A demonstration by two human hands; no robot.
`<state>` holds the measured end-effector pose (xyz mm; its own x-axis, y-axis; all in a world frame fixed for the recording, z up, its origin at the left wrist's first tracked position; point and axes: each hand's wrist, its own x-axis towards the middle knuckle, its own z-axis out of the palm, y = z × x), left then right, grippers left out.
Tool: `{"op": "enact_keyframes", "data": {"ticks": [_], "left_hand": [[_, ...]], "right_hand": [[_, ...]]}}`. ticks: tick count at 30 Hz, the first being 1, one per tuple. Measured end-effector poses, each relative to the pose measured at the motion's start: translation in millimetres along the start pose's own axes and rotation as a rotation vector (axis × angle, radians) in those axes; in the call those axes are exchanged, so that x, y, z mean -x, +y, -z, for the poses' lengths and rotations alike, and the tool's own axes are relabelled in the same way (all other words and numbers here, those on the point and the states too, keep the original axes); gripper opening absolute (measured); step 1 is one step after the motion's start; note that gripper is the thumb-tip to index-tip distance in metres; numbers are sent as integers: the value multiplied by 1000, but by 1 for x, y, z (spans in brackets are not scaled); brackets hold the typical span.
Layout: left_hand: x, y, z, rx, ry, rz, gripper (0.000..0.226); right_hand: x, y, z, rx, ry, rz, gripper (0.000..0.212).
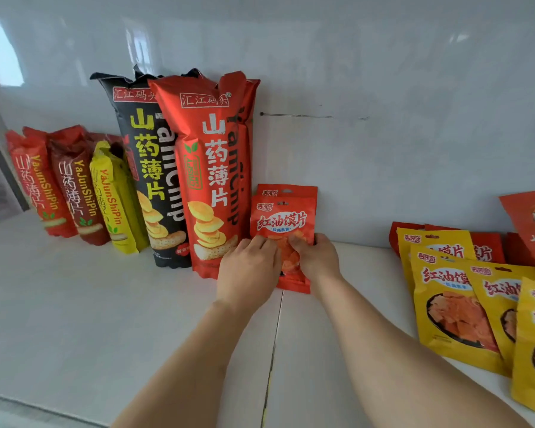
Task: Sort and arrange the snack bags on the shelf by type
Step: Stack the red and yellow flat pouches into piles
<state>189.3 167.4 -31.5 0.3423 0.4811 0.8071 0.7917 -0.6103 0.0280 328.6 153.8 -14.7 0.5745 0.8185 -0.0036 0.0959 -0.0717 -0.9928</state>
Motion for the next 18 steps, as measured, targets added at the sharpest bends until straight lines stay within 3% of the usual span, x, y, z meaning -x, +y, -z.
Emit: {"op": "enact_keyframes", "data": {"ticks": [9,18], "left_hand": [[-1,9,0,54,-44,-3,31],[-10,64,0,46,-116,-147,16]], "right_hand": [[9,0,6,145,77,21,61],[42,-18,113,544,88,224,37]]}}
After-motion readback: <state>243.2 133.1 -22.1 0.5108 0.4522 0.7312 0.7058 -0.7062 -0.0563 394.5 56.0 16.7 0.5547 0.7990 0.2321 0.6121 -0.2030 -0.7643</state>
